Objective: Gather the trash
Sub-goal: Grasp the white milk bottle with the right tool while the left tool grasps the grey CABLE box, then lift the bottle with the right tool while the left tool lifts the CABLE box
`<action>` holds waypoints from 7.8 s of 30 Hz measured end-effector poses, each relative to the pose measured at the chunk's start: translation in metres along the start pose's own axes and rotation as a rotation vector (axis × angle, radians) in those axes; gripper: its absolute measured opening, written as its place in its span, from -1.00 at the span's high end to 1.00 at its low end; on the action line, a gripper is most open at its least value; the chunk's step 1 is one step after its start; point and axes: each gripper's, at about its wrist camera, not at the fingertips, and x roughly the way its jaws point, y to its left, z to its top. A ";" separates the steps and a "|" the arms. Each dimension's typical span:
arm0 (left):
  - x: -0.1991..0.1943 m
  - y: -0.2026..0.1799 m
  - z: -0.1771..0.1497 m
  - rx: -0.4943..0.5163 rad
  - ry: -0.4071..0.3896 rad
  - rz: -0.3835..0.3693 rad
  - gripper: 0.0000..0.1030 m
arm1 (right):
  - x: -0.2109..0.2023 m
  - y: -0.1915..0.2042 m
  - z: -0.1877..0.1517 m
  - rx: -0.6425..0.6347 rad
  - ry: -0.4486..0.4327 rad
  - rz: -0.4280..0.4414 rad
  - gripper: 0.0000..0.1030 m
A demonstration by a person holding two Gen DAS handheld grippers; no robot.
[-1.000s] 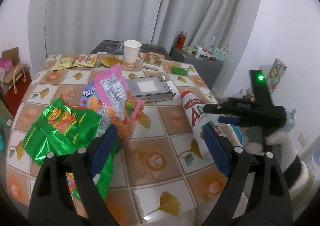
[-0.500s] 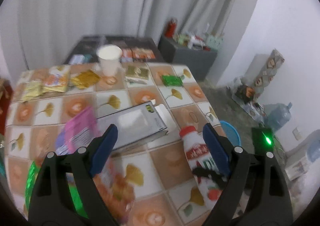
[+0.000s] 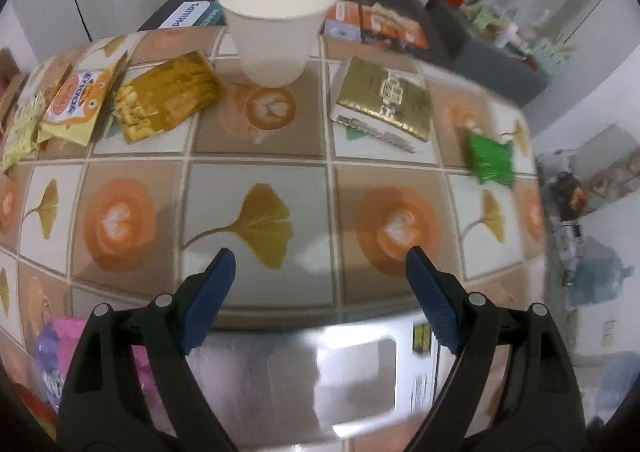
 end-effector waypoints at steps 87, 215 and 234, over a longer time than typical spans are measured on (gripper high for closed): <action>-0.065 0.010 -0.192 -0.063 -0.180 0.273 -0.63 | -0.037 0.011 -0.035 0.028 -0.067 0.004 -0.25; -0.109 -0.054 -0.284 0.280 -0.128 -0.012 -0.60 | -0.040 -0.007 -0.060 0.156 -0.013 0.140 -0.23; -0.112 -0.054 -0.285 0.281 -0.133 -0.015 -0.60 | -0.041 -0.011 -0.060 0.161 -0.023 0.149 -0.23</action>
